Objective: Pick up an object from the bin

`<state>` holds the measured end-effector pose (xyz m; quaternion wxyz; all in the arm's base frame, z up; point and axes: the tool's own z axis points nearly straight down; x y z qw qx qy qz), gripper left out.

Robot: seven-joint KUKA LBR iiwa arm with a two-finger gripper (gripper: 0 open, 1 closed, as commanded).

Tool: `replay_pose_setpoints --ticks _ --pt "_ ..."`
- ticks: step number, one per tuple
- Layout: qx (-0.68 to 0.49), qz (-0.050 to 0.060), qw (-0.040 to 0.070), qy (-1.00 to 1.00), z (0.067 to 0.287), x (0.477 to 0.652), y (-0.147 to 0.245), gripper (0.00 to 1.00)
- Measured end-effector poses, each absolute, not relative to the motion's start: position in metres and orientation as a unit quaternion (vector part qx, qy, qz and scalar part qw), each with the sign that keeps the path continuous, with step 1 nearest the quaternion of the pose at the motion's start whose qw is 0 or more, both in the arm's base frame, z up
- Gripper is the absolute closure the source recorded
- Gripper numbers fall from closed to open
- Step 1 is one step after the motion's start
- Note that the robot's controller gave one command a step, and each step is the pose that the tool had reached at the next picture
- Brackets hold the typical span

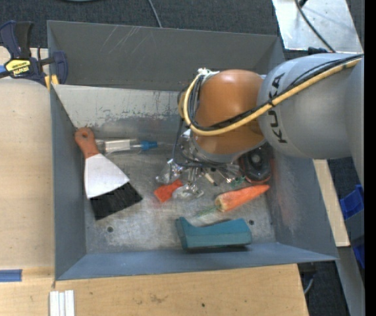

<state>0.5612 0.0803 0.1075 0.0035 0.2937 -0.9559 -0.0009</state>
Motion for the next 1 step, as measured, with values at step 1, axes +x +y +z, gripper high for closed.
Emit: replay_pose_setpoints --ticks 1 --pt "0.293 0.000 -0.003 -0.956 0.1245 0.5641 0.0805 1.00"
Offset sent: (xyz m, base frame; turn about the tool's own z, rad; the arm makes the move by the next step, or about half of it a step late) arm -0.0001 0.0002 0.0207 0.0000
